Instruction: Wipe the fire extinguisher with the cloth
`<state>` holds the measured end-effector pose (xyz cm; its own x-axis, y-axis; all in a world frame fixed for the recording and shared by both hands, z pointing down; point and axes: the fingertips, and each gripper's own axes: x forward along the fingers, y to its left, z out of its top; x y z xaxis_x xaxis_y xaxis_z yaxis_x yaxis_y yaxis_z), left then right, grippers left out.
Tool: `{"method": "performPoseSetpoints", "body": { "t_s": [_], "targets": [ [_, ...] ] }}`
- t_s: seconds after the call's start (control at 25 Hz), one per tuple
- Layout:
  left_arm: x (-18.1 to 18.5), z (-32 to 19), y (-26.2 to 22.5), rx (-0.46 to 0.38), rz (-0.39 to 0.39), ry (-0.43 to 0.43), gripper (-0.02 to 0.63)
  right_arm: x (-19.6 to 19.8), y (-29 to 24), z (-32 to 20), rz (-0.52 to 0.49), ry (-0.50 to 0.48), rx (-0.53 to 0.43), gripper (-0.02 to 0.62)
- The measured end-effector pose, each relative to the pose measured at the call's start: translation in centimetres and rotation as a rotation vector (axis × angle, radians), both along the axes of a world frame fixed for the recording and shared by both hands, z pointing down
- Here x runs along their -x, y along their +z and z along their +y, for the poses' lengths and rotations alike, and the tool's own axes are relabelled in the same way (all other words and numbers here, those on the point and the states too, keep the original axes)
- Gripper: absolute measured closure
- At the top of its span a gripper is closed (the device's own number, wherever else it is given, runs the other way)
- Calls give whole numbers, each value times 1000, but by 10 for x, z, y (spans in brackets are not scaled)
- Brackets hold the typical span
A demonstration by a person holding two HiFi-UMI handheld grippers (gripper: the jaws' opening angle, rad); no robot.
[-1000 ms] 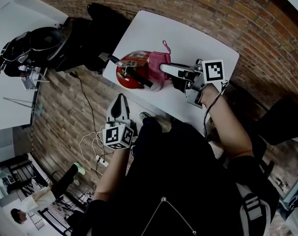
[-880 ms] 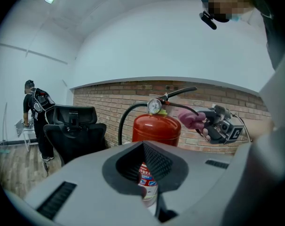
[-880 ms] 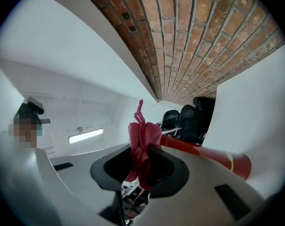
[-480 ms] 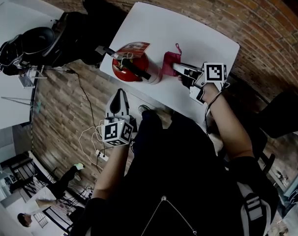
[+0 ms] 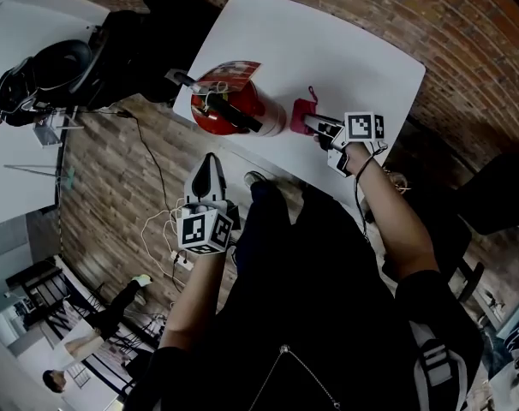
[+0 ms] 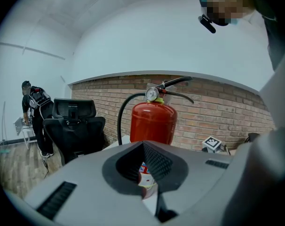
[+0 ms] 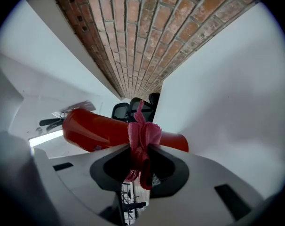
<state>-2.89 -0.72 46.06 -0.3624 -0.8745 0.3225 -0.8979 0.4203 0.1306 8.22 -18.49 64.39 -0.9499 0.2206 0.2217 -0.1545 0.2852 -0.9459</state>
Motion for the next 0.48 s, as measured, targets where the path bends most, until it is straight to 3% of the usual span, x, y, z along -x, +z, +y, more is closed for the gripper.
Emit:
{"method": "performPoseSetpoints", "body": {
  "t_s": [0.2,0.48],
  "targets": [
    [-2,8,0,15,-2,-11,575,2,63,8,120,-25,-19,494],
    [0,30,3,41,-6,-52,577,20,114,17,183,-16,27,494]
  ]
}}
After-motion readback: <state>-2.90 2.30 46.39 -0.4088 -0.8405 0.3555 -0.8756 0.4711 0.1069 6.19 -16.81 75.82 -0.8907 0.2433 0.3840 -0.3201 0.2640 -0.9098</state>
